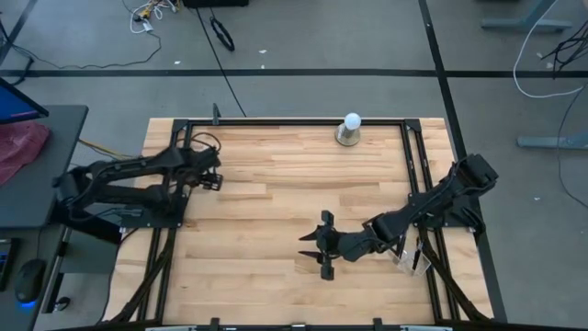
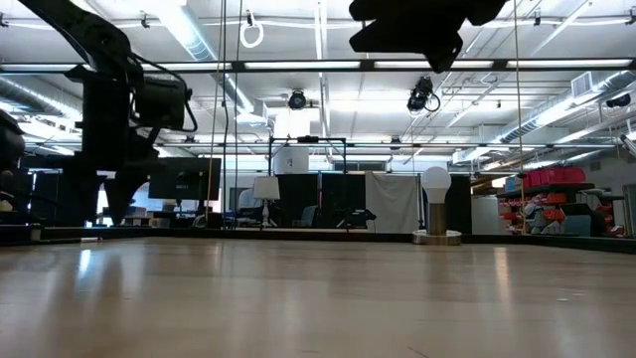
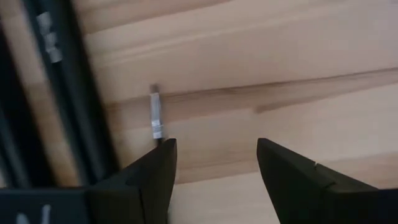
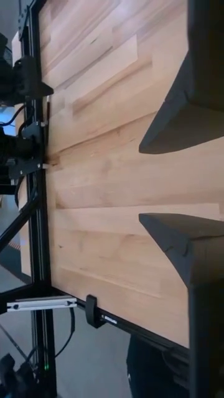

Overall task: Put items in baskets/containers
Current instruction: Put the black eyeshadow brush into the transparent organizer

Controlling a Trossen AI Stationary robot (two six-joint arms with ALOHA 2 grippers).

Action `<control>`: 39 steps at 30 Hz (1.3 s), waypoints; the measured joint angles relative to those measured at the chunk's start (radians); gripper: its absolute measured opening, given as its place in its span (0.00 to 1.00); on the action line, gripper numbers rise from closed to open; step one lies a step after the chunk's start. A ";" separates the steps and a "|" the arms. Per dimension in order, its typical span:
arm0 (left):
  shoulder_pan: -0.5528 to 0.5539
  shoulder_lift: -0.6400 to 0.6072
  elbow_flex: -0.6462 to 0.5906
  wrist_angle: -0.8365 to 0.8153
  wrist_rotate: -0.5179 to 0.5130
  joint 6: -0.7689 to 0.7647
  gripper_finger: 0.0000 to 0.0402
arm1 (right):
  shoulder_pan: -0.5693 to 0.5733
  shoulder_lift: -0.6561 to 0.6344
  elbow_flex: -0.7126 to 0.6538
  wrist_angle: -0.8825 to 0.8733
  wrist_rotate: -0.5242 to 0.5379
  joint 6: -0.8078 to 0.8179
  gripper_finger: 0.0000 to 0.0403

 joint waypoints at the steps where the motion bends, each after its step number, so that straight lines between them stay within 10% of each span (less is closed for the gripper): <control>1: 0.019 0.014 0.000 -0.009 -0.001 0.012 0.57 | 0.002 0.000 0.000 0.000 0.000 -0.001 0.41; 19: 0.196 0.266 0.005 0.046 0.111 0.205 0.37 | 0.033 -0.001 0.000 0.000 0.000 -0.001 0.41; 32: 0.061 0.267 0.001 0.074 0.052 0.183 0.04 | 0.033 -0.001 0.000 0.000 0.000 0.000 0.41; 39: -0.041 0.268 0.000 0.077 0.007 0.136 0.03 | 0.055 -0.001 0.000 -0.025 0.000 0.000 0.41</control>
